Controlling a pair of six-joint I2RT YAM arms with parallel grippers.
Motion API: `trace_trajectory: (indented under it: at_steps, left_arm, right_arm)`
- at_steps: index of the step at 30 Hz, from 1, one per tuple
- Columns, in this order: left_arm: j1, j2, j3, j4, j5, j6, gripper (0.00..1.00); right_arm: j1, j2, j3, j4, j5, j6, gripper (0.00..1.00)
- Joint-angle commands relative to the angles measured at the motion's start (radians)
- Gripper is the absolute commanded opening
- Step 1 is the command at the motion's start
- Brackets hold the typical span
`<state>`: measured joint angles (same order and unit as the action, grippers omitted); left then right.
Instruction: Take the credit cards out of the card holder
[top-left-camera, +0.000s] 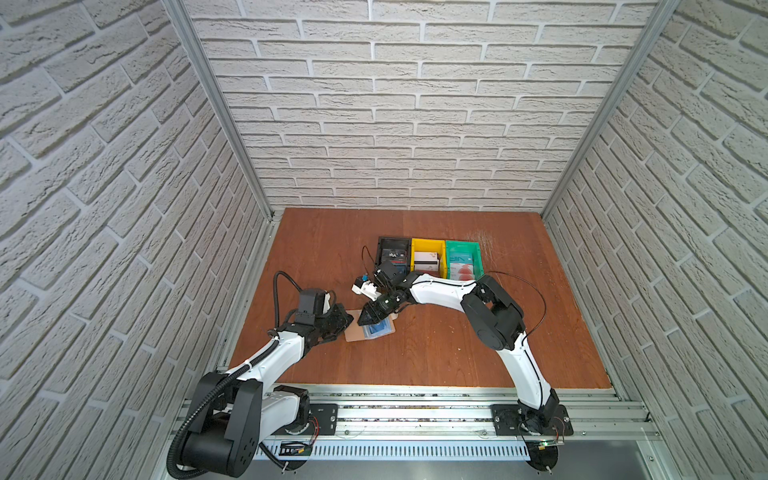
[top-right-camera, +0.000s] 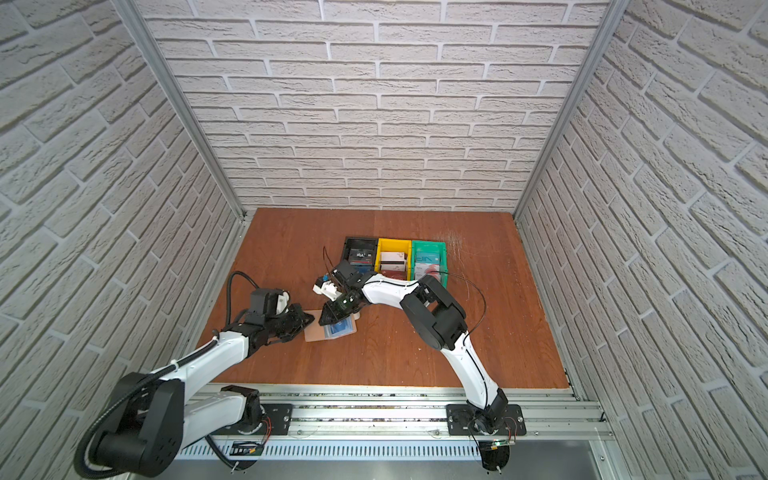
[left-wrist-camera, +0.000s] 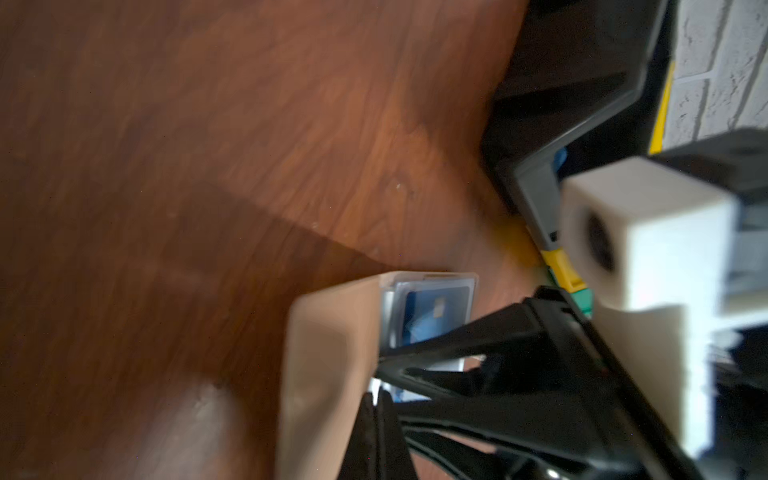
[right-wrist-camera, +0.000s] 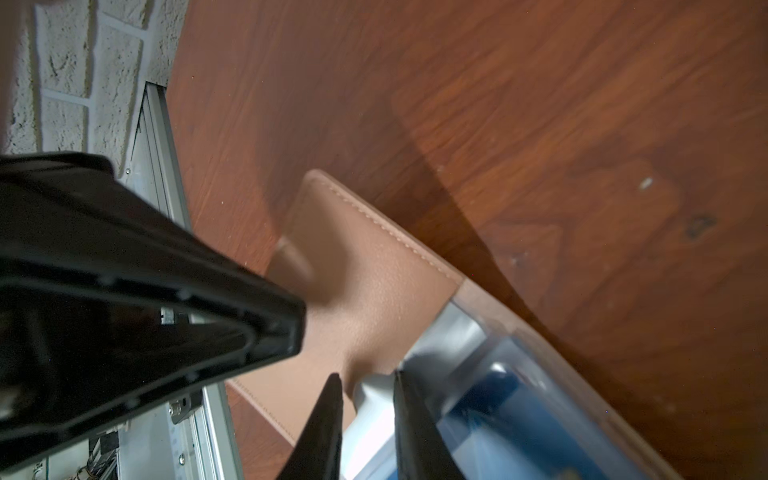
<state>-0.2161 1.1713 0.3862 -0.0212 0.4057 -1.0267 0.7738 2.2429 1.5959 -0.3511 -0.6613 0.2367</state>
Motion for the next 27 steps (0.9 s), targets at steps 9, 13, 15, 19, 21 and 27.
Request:
trace_trajectory:
  at_steps: [9, 13, 15, 19, 21, 27]
  left_arm:
    - [-0.059, 0.117, -0.024, 0.185, -0.036, -0.024, 0.0]
    - [-0.06, 0.13, -0.039, 0.195, -0.036, -0.018, 0.0]
    - [-0.059, 0.122, -0.053, 0.188, -0.05, -0.018, 0.0]
    - [-0.057, 0.103, -0.071, 0.176, -0.069, -0.016, 0.0]
    - [-0.055, 0.099, -0.072, 0.176, -0.07, -0.014, 0.0]
    - [-0.055, 0.1, -0.069, 0.172, -0.068, -0.007, 0.0]
  right_arm:
    - [-0.032, -0.2, -0.104, -0.091, 0.183, -0.053, 0.22]
    - [-0.061, -0.206, -0.109, -0.153, 0.257, -0.06, 0.18]
    - [-0.065, -0.202, -0.105, -0.177, 0.289, -0.063, 0.15]
    - [-0.065, -0.186, -0.097, -0.195, 0.301, -0.07, 0.15]
    - [-0.065, -0.177, -0.097, -0.189, 0.289, -0.064, 0.14]
    - [-0.054, -0.177, -0.094, -0.178, 0.27, -0.065, 0.14]
